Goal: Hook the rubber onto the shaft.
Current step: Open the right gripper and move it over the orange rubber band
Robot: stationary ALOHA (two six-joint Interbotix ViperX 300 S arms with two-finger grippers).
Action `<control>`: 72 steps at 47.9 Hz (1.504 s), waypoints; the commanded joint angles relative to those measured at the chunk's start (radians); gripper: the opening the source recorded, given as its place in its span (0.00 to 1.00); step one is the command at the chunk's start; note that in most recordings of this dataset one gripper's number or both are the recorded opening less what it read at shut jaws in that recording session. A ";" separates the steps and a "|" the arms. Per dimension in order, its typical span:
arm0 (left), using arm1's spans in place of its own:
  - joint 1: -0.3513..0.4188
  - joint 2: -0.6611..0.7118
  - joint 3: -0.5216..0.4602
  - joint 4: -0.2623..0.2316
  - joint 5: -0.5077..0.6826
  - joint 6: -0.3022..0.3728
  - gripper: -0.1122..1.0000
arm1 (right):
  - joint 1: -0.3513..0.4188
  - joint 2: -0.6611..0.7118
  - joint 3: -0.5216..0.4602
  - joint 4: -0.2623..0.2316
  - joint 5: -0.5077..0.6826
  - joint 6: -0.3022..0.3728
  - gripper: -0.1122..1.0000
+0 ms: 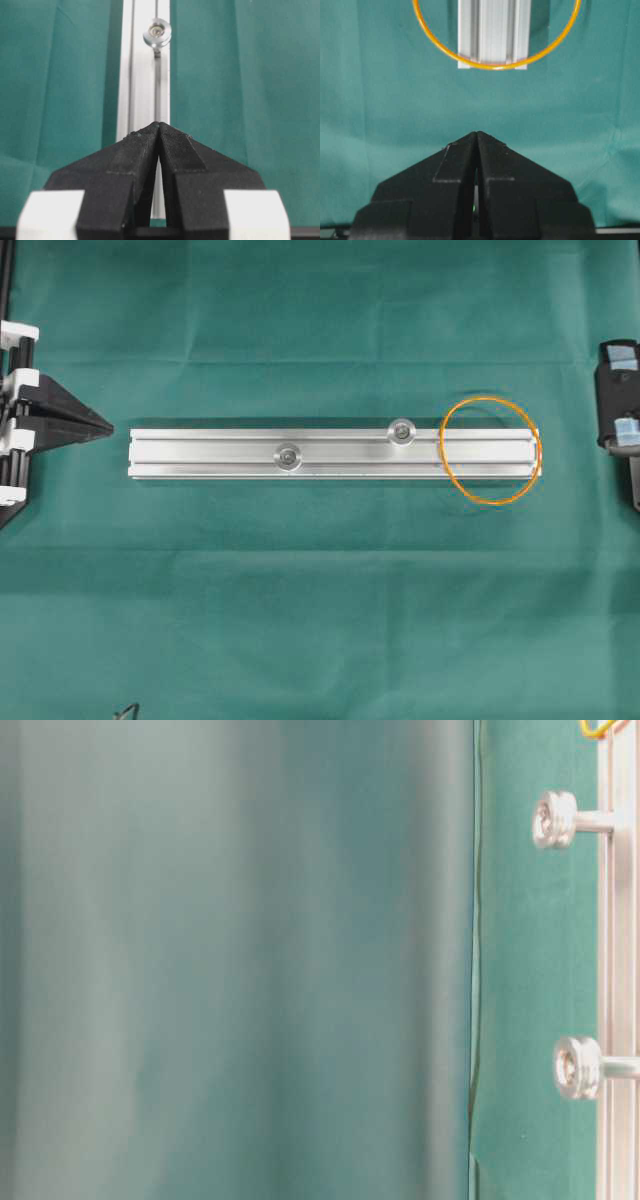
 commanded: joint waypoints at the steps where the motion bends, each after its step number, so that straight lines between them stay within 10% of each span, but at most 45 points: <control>1: -0.002 0.008 -0.029 0.003 -0.006 0.002 0.10 | 0.000 0.017 -0.028 -0.002 0.006 0.000 0.12; 11: -0.002 0.008 -0.031 0.003 -0.005 0.002 0.10 | 0.000 0.015 -0.029 0.000 0.006 0.000 0.20; 28: -0.002 0.008 -0.031 0.003 -0.008 0.002 0.10 | 0.000 0.014 -0.031 0.014 0.003 0.005 0.99; 72: -0.002 0.008 -0.029 0.003 -0.008 0.002 0.10 | 0.000 0.015 -0.040 0.012 -0.005 0.006 0.97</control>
